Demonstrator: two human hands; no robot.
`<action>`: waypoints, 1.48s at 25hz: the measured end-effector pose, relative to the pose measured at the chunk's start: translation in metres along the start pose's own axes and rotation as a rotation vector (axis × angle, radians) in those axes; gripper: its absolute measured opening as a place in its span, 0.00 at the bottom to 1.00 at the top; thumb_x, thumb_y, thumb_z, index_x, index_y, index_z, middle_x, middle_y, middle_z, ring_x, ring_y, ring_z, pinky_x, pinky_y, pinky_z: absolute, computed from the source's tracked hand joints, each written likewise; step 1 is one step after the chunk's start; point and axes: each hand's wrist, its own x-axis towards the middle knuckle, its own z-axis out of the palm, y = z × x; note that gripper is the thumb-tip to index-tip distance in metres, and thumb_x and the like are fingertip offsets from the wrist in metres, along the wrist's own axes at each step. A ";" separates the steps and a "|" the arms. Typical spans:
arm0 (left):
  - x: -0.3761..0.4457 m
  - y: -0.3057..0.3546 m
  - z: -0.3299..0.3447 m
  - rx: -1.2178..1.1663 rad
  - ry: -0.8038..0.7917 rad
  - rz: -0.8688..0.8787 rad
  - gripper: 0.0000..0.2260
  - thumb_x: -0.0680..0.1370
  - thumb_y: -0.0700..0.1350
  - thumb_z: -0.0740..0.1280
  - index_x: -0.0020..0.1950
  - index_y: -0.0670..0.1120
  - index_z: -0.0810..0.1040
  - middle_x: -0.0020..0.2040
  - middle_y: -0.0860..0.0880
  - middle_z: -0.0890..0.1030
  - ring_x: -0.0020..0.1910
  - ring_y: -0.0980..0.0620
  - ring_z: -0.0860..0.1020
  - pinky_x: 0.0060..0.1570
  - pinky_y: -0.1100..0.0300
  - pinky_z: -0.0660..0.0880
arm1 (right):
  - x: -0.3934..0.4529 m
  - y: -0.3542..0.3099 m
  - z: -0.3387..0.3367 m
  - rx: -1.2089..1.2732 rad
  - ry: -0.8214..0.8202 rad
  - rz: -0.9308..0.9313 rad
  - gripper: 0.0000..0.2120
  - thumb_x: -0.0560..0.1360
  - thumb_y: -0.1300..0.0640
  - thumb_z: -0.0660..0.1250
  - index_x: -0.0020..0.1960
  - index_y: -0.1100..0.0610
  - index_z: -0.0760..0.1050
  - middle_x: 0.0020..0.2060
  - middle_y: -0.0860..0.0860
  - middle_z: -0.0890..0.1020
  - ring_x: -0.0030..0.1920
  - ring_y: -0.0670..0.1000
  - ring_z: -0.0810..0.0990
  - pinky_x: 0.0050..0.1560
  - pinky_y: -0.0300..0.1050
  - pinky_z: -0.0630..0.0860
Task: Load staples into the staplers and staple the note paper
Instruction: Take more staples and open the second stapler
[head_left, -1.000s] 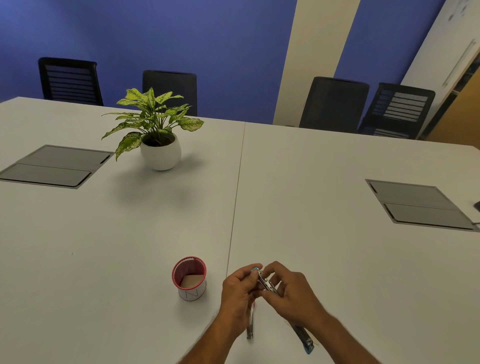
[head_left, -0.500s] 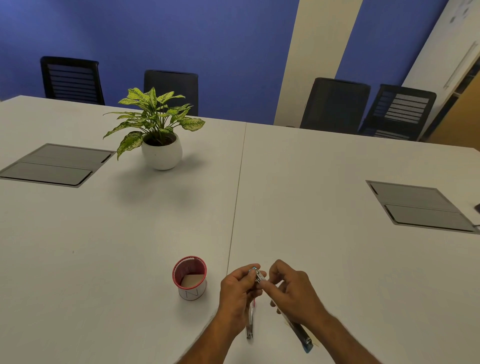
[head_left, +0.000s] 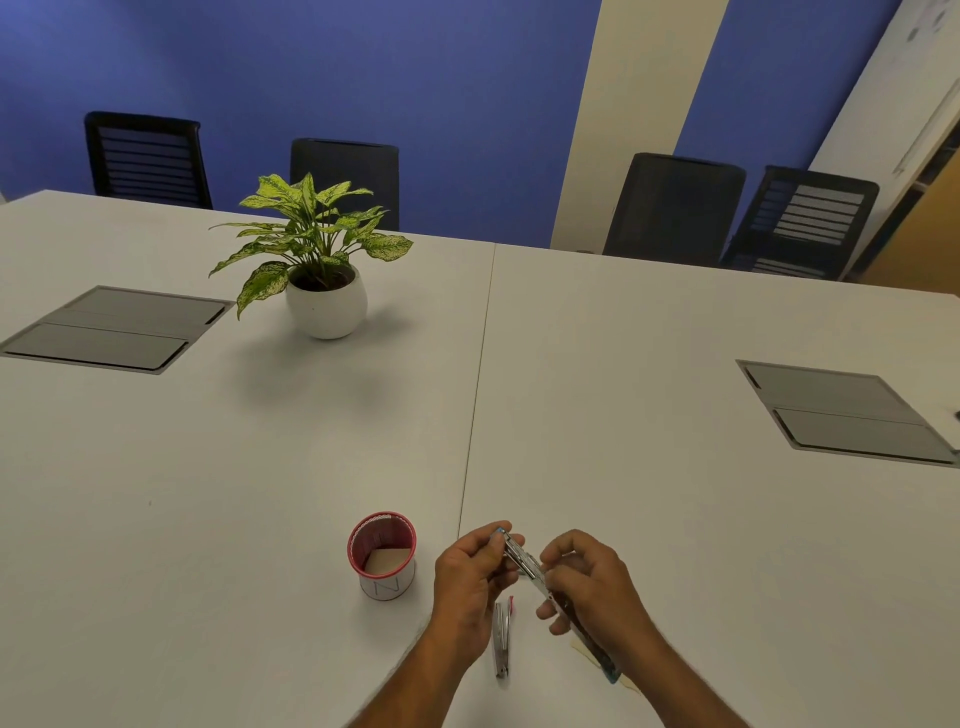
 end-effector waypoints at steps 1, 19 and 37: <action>0.000 -0.001 0.000 0.003 0.001 0.000 0.08 0.81 0.38 0.64 0.56 0.42 0.82 0.47 0.43 0.87 0.39 0.49 0.85 0.37 0.61 0.81 | 0.001 -0.001 -0.001 0.038 -0.018 0.052 0.08 0.66 0.58 0.66 0.44 0.58 0.77 0.41 0.62 0.85 0.32 0.62 0.84 0.32 0.54 0.80; 0.003 0.003 0.000 0.360 0.090 0.133 0.09 0.78 0.38 0.69 0.57 0.41 0.83 0.43 0.45 0.87 0.37 0.48 0.85 0.37 0.59 0.82 | 0.006 0.012 -0.017 0.301 -0.226 0.404 0.14 0.68 0.64 0.74 0.54 0.64 0.83 0.49 0.65 0.85 0.36 0.59 0.83 0.35 0.46 0.80; 0.002 0.005 0.015 0.403 0.168 0.091 0.12 0.72 0.36 0.73 0.55 0.44 0.83 0.45 0.44 0.86 0.38 0.50 0.85 0.37 0.62 0.81 | 0.006 0.011 -0.018 0.267 -0.195 0.371 0.13 0.69 0.63 0.73 0.54 0.62 0.83 0.47 0.64 0.86 0.36 0.58 0.83 0.36 0.47 0.80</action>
